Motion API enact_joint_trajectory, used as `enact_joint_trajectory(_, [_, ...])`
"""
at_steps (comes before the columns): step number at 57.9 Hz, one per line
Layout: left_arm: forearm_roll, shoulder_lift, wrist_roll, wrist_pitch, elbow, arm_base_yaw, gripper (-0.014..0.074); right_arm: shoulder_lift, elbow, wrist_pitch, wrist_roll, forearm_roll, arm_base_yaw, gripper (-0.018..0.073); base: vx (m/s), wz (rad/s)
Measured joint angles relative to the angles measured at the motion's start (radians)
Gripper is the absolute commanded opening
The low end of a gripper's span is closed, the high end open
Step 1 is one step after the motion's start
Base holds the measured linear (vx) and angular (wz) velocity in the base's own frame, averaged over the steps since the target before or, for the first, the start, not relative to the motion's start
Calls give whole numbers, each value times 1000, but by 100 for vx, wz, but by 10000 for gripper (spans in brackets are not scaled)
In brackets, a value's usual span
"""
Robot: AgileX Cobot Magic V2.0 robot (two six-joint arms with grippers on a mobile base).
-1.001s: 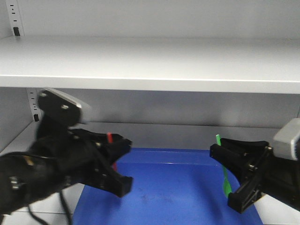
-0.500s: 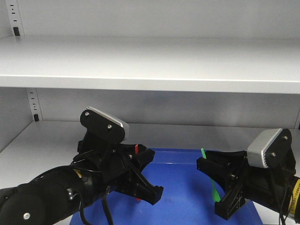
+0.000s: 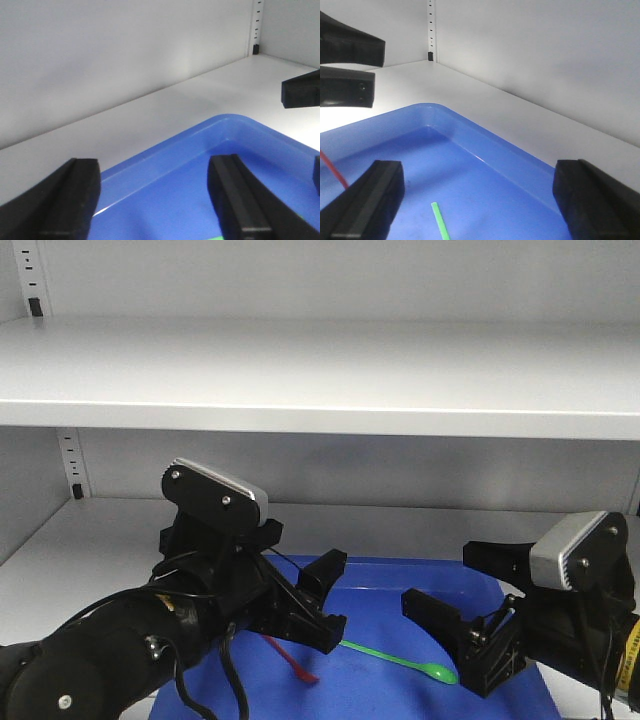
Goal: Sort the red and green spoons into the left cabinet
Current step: 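Extend both grippers over the blue tray with the spoons, then open both grippers to drop the red and green spoons into the tray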
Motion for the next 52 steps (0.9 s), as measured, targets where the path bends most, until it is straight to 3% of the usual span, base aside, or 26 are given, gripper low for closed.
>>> enact_joint_trajectory(15, [-9,-97,83,3,0,0,586,-66,0,52,-12,0,0,584,0,0])
enact_joint_trajectory(27, [-9,-173,88,122,0,0,537,-119,0,97,2,2,0,459,0,0])
enact_joint_trajectory(37, [-6,-195,88,244,0,0,300,-201,0,161,92,-43,0,244,0,0])
enact_joint_trajectory(46, [-2,-216,89,362,0,0,-9,-318,0,230,294,-219,0,3,0,0])
enact_joint_trajectory(52, [2,-241,90,420,0,0,-2,-401,0,234,473,-401,0,-11,0,0])
